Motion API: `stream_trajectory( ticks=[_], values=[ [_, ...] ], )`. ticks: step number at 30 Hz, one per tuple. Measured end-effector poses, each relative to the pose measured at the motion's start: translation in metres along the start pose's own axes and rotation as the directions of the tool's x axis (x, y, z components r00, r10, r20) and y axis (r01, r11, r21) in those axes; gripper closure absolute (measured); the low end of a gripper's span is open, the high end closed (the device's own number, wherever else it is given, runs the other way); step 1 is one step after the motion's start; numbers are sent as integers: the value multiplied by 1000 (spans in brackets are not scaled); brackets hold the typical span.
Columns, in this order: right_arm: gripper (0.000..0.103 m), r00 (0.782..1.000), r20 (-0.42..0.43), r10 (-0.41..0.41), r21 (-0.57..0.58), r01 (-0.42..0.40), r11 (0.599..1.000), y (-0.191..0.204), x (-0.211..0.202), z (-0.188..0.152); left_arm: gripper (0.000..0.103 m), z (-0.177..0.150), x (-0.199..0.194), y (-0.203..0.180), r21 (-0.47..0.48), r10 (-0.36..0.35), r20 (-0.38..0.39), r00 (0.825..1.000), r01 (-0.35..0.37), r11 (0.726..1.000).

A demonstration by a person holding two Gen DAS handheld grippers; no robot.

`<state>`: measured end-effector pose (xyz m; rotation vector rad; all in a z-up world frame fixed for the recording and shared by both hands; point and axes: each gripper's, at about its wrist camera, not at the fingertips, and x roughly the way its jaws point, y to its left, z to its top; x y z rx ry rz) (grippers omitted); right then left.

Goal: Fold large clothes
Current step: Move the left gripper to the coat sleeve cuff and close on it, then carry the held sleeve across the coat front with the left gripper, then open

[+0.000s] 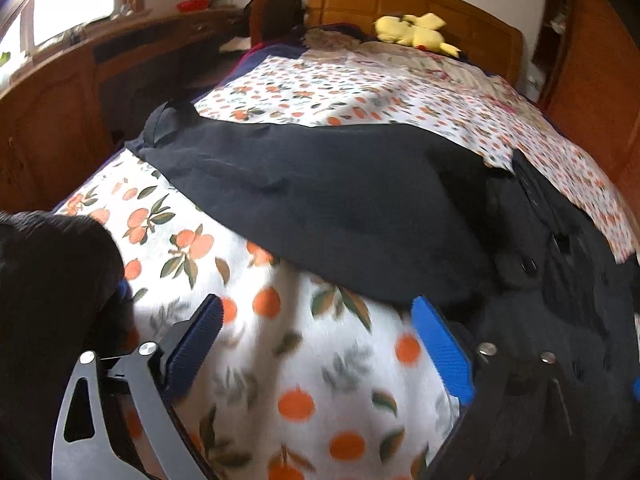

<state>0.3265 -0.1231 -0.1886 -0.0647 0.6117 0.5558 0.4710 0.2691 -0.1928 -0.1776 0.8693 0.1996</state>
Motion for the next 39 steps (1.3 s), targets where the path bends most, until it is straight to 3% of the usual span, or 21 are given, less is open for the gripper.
stream_trajectory(
  ticks=[10, 17, 19, 22, 24, 30, 39],
  values=[
    [7, 1000, -1, 2, 0, -2, 1000, 0, 0, 0, 32, 30, 46, 9, -106, 6, -65, 998, -13, 994],
    [7, 1000, 0, 2, 1, -2, 1000, 0, 0, 0, 35, 32, 55, 6, -131, 37, -83, 996, -48, 990],
    [7, 1000, 3, 1, 0, -1, 1000, 0, 0, 0, 63, 33, 55, 0, -89, 88, -87, 992, -96, 991],
    [7, 1000, 9, -3, -4, 3, 1000, 1, -2, 0, 92, 36, 49, -1, -67, 128, -68, 989, -133, 989],
    [7, 1000, 14, -5, -3, 5, 1000, 1, -4, 0, 100, 41, 40, 0, -79, 102, -44, 994, -106, 991],
    [7, 1000, 27, -7, 10, 6, 1000, -2, -12, 2, 102, 53, -4, -25, 2, 103, 40, 994, -103, 995],
    [7, 997, 65, -46, 0, 46, 999, -9, -43, 10, 102, 26, -93, -100, 160, -21, 141, 990, -2, 987]
  ],
)
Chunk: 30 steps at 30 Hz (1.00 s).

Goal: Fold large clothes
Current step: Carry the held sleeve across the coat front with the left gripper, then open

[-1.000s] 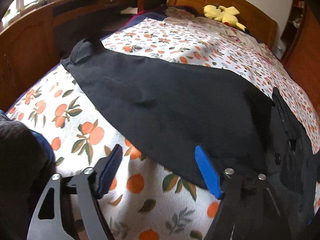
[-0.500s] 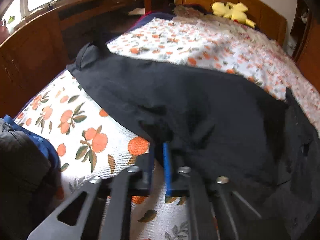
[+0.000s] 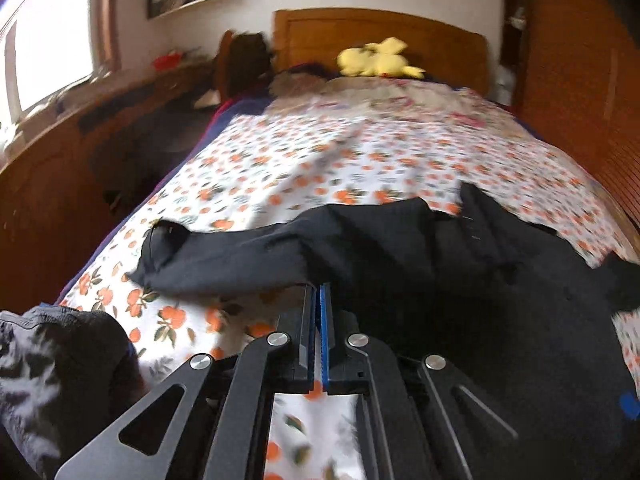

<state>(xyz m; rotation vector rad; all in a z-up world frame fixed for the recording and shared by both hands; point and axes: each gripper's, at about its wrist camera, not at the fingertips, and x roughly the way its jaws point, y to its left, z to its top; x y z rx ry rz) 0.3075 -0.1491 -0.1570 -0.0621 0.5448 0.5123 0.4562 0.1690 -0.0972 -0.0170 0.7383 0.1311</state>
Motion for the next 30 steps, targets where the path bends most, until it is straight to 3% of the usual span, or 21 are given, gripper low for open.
stream_trajectory(
  ticks=[6, 11, 14, 16, 19, 22, 30],
  values=[
    [7, 999, 31, -15, 10, 15, 1000, -12, -17, 10, 101, -34, -36, -43, 83, -57, 8, 998, 57, 995],
    [7, 999, 44, -8, 12, 8, 1000, -14, -22, 14, 91, -63, -44, -53, 95, -86, -19, 996, 87, 992],
    [7, 999, 43, -1, 9, 0, 1000, -14, -22, 14, 80, -78, -50, -46, 77, -98, -28, 995, 100, 992],
    [7, 999, 41, 4, 6, -5, 1000, -13, -21, 14, 58, -84, -55, -39, 62, -110, -27, 994, 111, 992],
    [7, 999, 37, 9, 1, -9, 1000, -11, -21, 13, 49, -94, -61, -25, 48, -99, -9, 995, 99, 994],
    [7, 999, 30, 14, -4, -14, 1000, -8, -19, 12, 44, -97, -54, -11, 35, -75, -25, 997, 76, 997],
    [7, 1000, 17, 20, -14, -20, 1000, -3, -14, 10, 42, -95, 2, 37, -76, -39, -114, 993, 31, 997]
  ],
)
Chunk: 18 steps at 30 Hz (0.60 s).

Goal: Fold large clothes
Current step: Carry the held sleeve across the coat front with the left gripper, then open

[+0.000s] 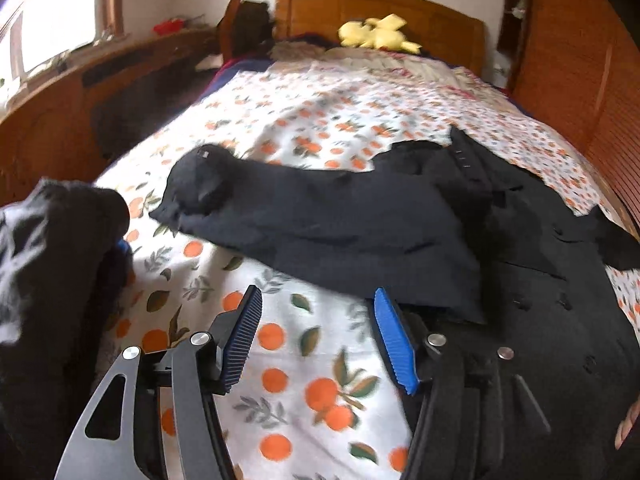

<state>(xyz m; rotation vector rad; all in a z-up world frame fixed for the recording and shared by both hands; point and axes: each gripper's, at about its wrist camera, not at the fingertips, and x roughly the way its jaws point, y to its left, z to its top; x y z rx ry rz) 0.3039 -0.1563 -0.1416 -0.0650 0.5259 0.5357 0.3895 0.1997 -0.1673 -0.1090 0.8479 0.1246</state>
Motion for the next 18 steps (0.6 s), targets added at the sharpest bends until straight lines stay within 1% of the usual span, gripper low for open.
stream_trajectory(
  ticks=[5, 7, 12, 18],
  values=[
    [7, 1000, -9, -1, 7, 2, 1000, -3, 4, -2, 42, 11, 33, 30, -119, 0, -46, 999, -5, 993],
    [7, 1000, -14, -2, 9, 2, 1000, -5, 6, -3, 37, 17, 44, 40, -161, 1, -54, 999, -9, 987],
    [7, 1000, -22, -4, 10, 4, 1000, -5, 10, -5, 36, 29, 59, 48, -199, -1, -54, 999, -10, 980],
    [7, 1000, -28, -7, 7, 7, 1000, -6, 12, -6, 36, 37, 86, 57, -286, -34, -100, 994, 4, 958]
  ],
)
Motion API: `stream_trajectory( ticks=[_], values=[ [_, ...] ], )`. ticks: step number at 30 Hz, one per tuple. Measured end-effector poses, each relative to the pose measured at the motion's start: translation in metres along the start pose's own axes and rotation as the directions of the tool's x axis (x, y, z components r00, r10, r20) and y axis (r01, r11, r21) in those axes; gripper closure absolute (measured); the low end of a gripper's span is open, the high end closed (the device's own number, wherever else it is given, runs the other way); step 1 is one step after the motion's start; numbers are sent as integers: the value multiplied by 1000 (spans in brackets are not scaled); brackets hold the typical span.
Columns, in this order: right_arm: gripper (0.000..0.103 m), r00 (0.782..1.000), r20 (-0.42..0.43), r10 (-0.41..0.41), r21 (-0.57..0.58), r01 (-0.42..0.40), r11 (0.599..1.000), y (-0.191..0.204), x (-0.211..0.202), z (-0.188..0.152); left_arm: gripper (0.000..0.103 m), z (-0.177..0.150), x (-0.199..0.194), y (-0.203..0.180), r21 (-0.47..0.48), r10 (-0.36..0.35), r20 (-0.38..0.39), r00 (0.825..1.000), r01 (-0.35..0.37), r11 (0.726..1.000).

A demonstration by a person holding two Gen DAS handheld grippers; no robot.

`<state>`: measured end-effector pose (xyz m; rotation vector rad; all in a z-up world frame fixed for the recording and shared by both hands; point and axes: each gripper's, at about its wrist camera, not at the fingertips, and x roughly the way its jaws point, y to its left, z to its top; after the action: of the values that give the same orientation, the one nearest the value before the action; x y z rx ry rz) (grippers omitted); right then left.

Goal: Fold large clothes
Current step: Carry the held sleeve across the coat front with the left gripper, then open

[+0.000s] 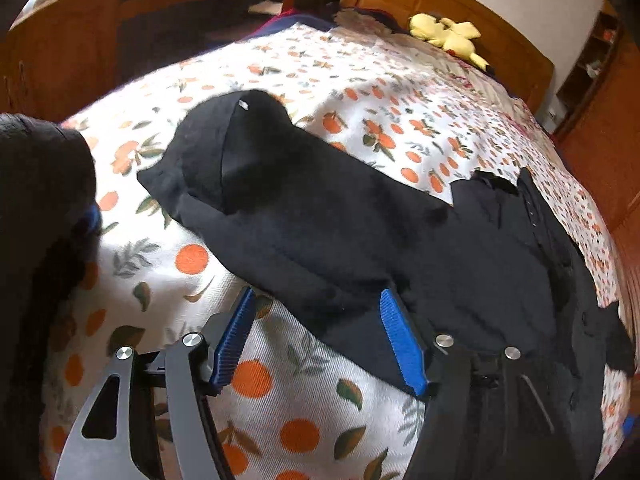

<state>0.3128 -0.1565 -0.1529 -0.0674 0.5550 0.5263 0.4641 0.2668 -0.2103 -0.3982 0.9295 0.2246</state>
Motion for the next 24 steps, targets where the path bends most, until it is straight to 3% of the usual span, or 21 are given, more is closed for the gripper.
stream_trajectory(
  ticks=[2, 3, 4, 7, 11, 17, 24],
  values=[
    [7, 1000, -1, 0, 2, 0, 1000, 0, 0, 0, 37, 0, 5, -1, -11, 3, -1, 1000, -3, 1000],
    [7, 1000, -1, -1, 3, 1, 1000, -1, 0, 0, 44, 0, 6, -1, -8, 7, -1, 1000, -7, 1000],
    [7, 1000, -1, -1, 5, 1, 1000, -1, 0, -1, 66, 1, 8, -3, -1, 11, -2, 1000, -11, 1000],
    [7, 1000, 2, -3, 7, 3, 1000, -2, -1, 0, 100, 2, 7, -14, 53, 41, 2, 999, -41, 998],
    [7, 1000, 7, -8, 2, 8, 1000, -3, -6, 1, 101, 3, -21, -33, 115, 49, 86, 995, -59, 992],
    [7, 1000, 26, -18, 2, 18, 1000, -5, -18, 3, 101, -5, -82, -88, 234, -49, 184, 982, 4, 972],
    [7, 998, 51, -47, 15, 46, 999, -11, -40, 4, 101, -39, -139, -147, 361, -176, 210, 962, 91, 928]
  ],
)
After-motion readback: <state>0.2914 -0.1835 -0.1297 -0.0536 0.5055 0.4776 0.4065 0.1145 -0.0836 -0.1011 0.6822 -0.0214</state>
